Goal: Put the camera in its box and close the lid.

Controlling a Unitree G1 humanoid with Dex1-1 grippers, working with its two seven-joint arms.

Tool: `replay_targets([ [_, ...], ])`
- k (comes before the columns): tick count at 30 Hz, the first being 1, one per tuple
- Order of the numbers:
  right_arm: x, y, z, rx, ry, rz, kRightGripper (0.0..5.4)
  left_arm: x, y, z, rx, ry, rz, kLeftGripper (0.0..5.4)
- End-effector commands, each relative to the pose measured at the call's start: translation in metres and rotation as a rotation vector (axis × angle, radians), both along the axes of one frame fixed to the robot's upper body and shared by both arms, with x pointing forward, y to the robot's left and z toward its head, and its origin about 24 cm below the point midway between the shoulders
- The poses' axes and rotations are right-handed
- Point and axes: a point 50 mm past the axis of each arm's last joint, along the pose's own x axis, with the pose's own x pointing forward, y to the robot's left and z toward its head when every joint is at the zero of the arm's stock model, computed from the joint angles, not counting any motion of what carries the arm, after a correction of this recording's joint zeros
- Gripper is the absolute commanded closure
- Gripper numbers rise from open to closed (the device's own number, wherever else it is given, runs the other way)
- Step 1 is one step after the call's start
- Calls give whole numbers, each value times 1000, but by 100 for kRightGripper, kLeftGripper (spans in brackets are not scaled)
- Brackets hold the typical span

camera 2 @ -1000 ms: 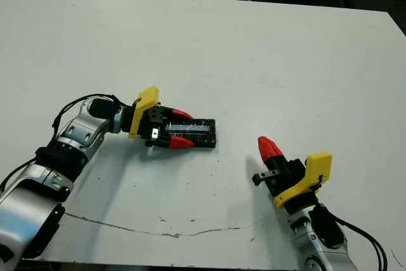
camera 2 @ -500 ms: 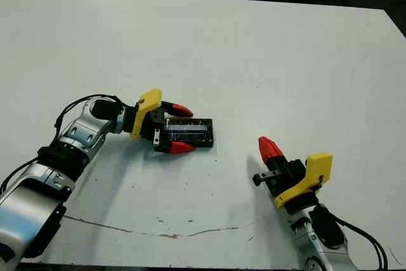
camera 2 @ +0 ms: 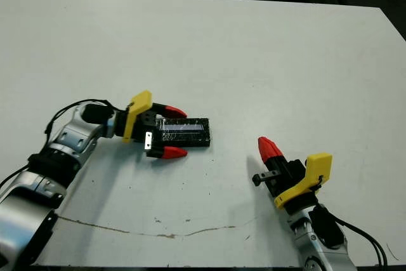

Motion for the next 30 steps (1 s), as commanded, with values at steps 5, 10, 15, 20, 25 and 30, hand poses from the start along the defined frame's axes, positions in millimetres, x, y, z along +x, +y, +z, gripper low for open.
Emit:
replay_targets([
  [5,-1,-4,-2,-7,22,2,540,-14,48,-2,28,66,120,1],
  [10,-1,-3,-2,-17,18,0,540,-13,77,13,44,17,224,1],
  [15,-1,-4,-2,-19,18,1,540,-11,100,27,47,-6,312,1],
  [20,-1,-4,-3,-16,17,3,540,-18,113,43,2,-52,360,1],
  [25,-1,-4,-2,-12,21,3,540,-32,114,59,-122,-95,554,13],
  [30,0,-4,-1,-16,14,-4,540,-50,86,50,-375,-179,916,66],
])
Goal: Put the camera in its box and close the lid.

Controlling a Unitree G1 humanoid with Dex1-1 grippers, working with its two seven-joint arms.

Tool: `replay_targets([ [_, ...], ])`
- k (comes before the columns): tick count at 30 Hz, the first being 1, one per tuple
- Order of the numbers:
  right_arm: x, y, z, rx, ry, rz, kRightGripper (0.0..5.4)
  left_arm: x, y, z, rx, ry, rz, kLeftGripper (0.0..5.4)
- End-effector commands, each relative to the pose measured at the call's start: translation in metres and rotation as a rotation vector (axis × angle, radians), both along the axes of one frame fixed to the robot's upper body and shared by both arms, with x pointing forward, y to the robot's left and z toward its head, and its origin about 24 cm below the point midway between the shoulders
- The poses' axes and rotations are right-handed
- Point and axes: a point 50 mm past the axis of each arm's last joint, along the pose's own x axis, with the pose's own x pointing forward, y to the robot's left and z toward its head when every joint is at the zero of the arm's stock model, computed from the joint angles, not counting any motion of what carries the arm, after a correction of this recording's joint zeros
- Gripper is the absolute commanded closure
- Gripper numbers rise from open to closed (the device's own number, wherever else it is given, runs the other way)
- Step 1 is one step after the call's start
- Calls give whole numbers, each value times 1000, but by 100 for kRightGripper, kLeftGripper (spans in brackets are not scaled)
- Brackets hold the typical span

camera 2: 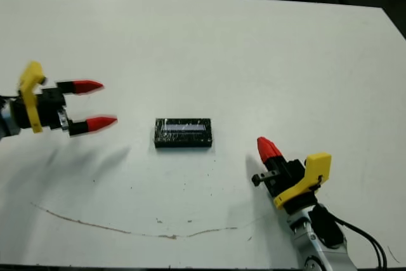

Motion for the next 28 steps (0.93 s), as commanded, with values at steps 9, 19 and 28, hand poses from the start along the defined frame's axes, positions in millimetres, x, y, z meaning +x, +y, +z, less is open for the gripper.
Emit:
replay_targets([
  [9,10,-9,13,2,-56,-65,540,-37,-71,-41,-354,-201,476,199],
  [19,14,-10,16,20,-89,-89,540,-60,-95,-56,-317,-248,546,351],
  [28,13,-9,15,29,-80,-84,540,-60,-96,-55,-300,-251,538,490],
])
